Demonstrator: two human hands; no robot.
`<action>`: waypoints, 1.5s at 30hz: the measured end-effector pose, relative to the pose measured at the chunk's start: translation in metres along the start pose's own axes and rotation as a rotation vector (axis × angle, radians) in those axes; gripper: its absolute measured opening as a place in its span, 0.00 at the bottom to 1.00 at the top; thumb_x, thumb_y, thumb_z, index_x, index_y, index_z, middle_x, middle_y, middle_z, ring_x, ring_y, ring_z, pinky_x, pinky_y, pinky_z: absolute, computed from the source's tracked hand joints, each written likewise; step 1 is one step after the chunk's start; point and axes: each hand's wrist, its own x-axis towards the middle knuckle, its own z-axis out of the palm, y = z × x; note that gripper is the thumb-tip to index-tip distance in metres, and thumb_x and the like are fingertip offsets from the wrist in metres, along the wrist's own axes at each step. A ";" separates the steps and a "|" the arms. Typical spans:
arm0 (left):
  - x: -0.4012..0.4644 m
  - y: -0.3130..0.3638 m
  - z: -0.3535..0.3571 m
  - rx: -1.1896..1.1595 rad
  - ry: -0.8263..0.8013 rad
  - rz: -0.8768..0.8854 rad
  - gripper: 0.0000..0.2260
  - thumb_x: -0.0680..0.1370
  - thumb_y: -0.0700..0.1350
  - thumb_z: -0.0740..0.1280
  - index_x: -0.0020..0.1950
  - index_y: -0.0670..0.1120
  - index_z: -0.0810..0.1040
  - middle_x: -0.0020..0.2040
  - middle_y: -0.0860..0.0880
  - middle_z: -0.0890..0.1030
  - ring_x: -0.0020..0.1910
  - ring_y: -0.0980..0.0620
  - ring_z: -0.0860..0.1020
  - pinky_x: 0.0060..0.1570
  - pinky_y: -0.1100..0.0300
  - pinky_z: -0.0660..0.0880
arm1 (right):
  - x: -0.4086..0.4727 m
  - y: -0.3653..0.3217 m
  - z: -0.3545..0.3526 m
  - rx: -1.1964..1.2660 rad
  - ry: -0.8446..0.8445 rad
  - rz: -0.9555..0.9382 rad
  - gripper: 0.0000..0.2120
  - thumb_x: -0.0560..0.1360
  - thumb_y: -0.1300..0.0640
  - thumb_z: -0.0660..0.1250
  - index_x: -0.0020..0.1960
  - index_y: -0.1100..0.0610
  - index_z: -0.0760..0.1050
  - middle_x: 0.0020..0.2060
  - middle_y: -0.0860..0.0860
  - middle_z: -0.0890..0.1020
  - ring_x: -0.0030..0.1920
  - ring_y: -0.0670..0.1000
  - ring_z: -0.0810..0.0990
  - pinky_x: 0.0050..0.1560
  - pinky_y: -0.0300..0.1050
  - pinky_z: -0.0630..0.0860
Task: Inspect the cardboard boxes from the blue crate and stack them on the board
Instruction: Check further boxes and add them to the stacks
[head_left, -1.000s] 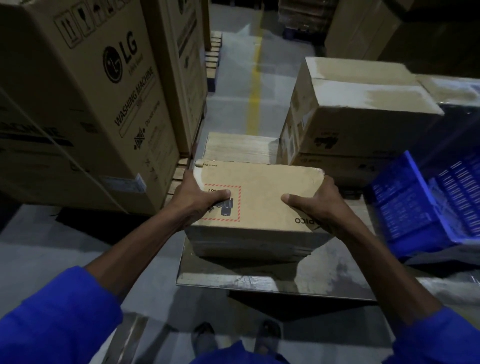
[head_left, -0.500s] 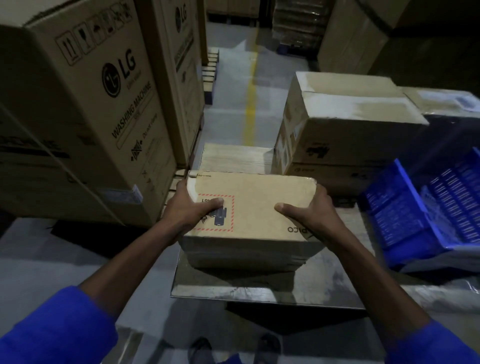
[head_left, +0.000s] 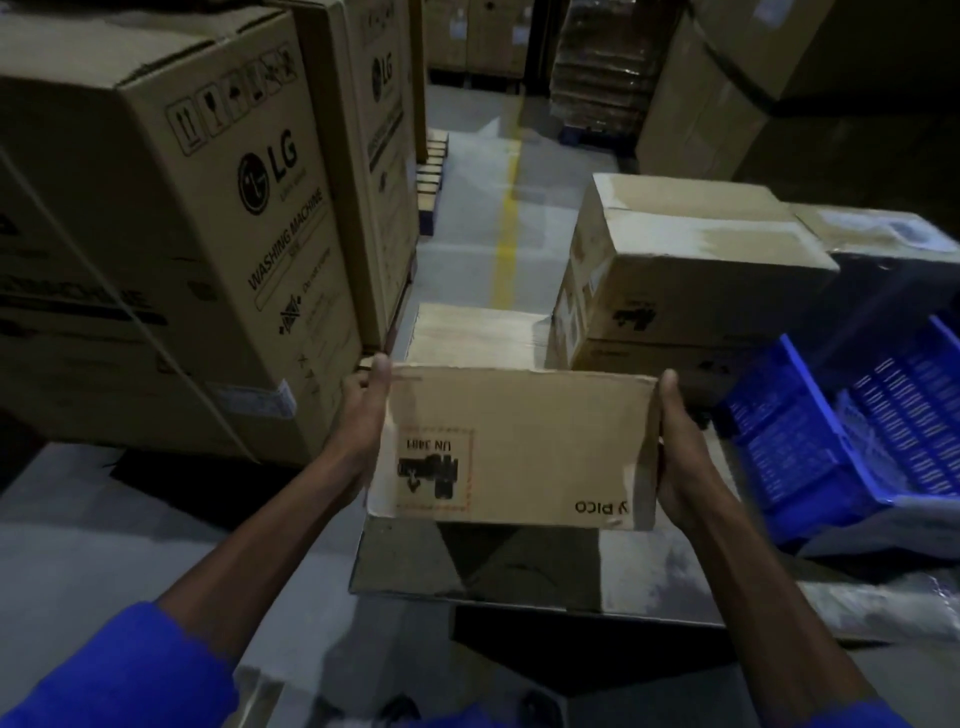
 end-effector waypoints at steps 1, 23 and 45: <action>0.001 -0.001 -0.002 -0.049 0.007 0.004 0.28 0.80 0.70 0.55 0.56 0.48 0.79 0.47 0.48 0.83 0.48 0.47 0.83 0.51 0.48 0.79 | 0.001 0.001 0.000 0.048 0.004 0.011 0.36 0.76 0.25 0.57 0.65 0.53 0.80 0.57 0.56 0.86 0.59 0.60 0.84 0.65 0.66 0.77; 0.060 -0.109 0.001 0.322 -0.032 -0.213 0.41 0.57 0.77 0.76 0.63 0.57 0.75 0.64 0.51 0.79 0.62 0.46 0.80 0.58 0.44 0.81 | 0.044 0.067 0.010 -0.397 0.008 0.155 0.56 0.56 0.27 0.80 0.75 0.52 0.66 0.66 0.52 0.80 0.63 0.57 0.80 0.63 0.61 0.80; 0.049 -0.087 0.011 0.409 -0.062 -0.066 0.40 0.60 0.72 0.73 0.65 0.51 0.78 0.57 0.51 0.84 0.54 0.51 0.83 0.52 0.51 0.82 | 0.063 0.079 0.007 -0.432 -0.010 0.080 0.54 0.55 0.27 0.81 0.74 0.47 0.67 0.64 0.48 0.81 0.62 0.53 0.81 0.62 0.59 0.81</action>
